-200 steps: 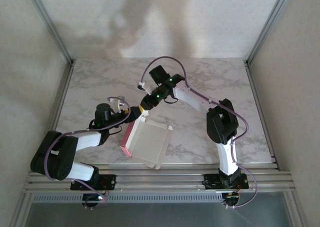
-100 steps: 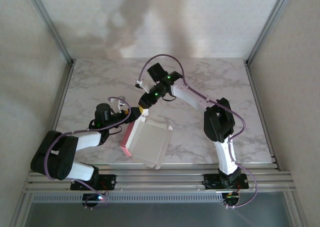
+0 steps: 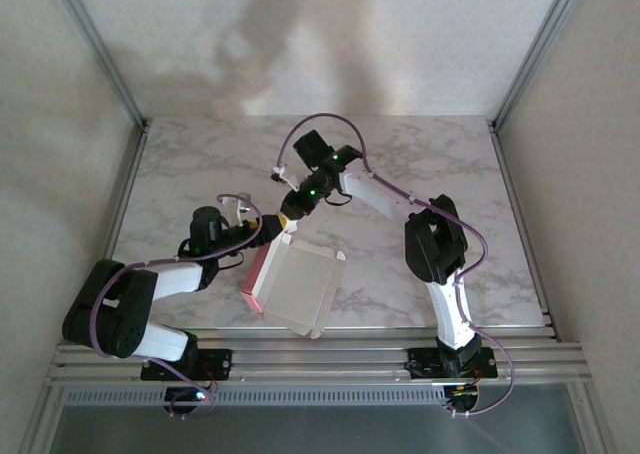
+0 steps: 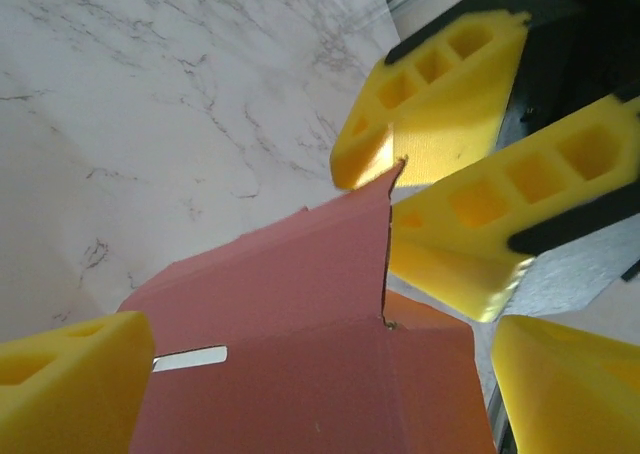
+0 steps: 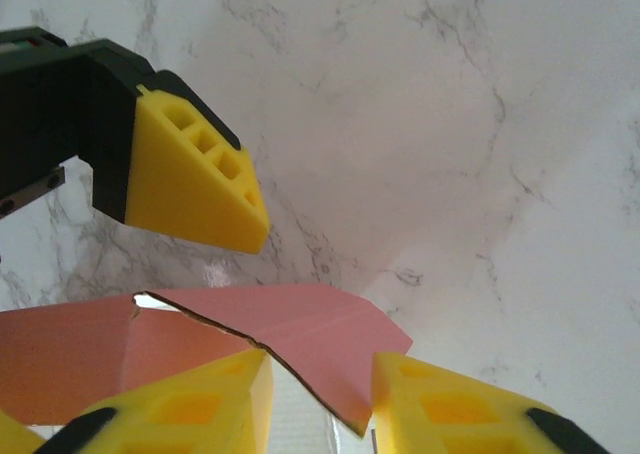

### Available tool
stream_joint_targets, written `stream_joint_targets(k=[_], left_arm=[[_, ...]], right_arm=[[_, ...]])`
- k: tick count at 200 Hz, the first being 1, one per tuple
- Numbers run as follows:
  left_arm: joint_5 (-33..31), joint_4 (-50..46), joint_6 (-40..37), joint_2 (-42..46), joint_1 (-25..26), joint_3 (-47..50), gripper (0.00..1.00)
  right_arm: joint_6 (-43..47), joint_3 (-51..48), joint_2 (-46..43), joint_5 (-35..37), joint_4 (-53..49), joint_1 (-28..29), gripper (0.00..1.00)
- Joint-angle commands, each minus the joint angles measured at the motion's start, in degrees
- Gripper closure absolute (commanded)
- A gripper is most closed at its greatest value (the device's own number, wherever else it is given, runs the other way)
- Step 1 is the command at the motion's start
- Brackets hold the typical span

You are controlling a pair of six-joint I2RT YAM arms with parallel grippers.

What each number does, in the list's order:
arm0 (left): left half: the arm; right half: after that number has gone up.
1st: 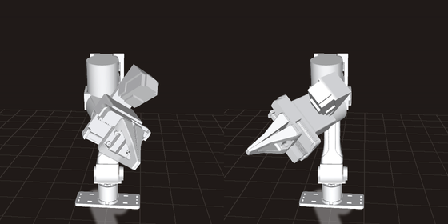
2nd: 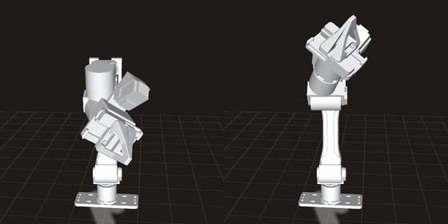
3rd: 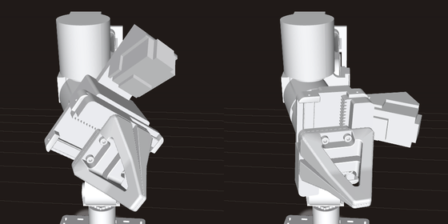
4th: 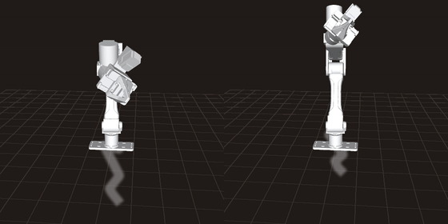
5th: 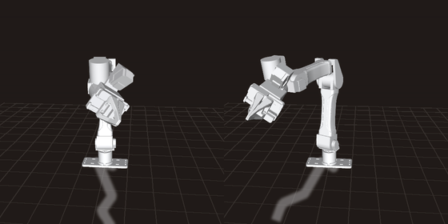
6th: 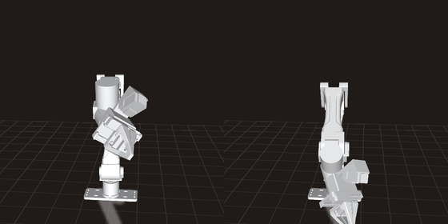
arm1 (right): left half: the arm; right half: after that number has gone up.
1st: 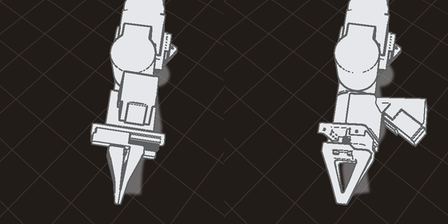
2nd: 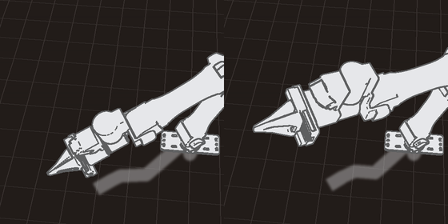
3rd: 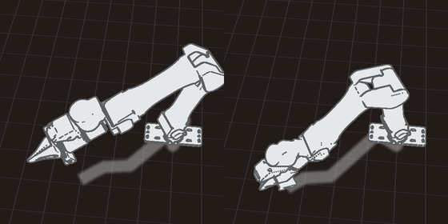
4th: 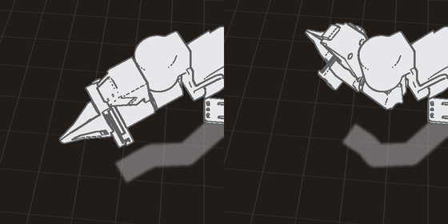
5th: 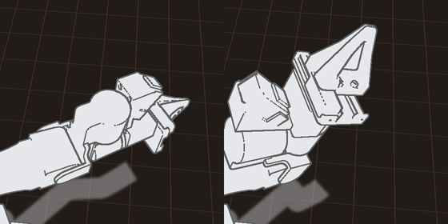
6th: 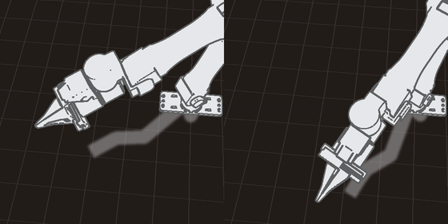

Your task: Fold the paper box

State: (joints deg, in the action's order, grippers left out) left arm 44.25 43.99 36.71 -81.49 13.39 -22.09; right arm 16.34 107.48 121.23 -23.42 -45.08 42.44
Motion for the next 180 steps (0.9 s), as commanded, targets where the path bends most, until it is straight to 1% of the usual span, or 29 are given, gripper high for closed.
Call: stream_joint_targets(k=[1, 6, 31, 59, 85, 117, 130, 138, 147, 156, 166, 180], left_arm=[[1.62, 2.57, 1.2, 0.15, -0.6, -1.64, 0.13], [1.63, 2.59, 1.38, 0.29, -0.56, -1.69, 0.13], [1.5, 1.52, 2.14, 1.58, -0.6, -2.32, 0.13], [0.08, -3.8, 1.36, 4.62, -0.56, -3.51, 0.14], [-3.34, -10.38, 0.45, 9.11, -0.56, -3.93, 0.17], [-8.36, -19.03, -0.74, 13.78, -0.56, -3.43, 0.27], [-8.87, -20.05, -0.14, 14.91, -0.57, -2.54, 0.34], [-10.27, -20.83, 0.57, 15.71, -0.56, -1.85, 0.4], [-11.48, -21.75, 0.89, 16.54, -0.56, -1.12, 0.48], [-12.32, -21.92, 1.44, 17.22, -0.56, -0.22, 0.54], [-13.21, -21.89, 2.11, 17.99, -0.55, 0.69, 0.56], [-13.47, -20.98, 2.85, 18.51, -0.23, 1.92, 0.56]], right_arm=[[0.54, -1.11, -1.86, 1.93, -0.63, 1.73, 0.73], [0.54, -1.21, -1.9, 2.12, -0.54, 1.82, 0.76], [0.36, -2.14, -2.6, 3.35, 0.19, 2.28, 0.82], [0.47, -3.17, -3.75, 6.22, 0.68, 2.93, 0.87], [-0.11, -5.59, -5.83, 9.33, 2.1, 3.58, 0.92], [-2.58, -10.3, -9.49, 12.82, 5.72, 4.79, 0.94], [-3.34, -11.61, -10.41, 13.37, 6.5, 5.29, 0.94], [-3.96, -12.25, -10.65, 14.23, 6.98, 5.55, 0.95], [-4.62, -12.93, -10.95, 14.95, 7.41, 6.0, 0.95], [-5.58, -13.7, -11.19, 15.92, 8.08, 6.39, 0.96], [-6.88, -14.42, -11.38, 17.27, 8.89, 6.92, 0.96], [-8.8, -14.81, -11.41, 19.47, 9.45, 7.49, 0.98]])
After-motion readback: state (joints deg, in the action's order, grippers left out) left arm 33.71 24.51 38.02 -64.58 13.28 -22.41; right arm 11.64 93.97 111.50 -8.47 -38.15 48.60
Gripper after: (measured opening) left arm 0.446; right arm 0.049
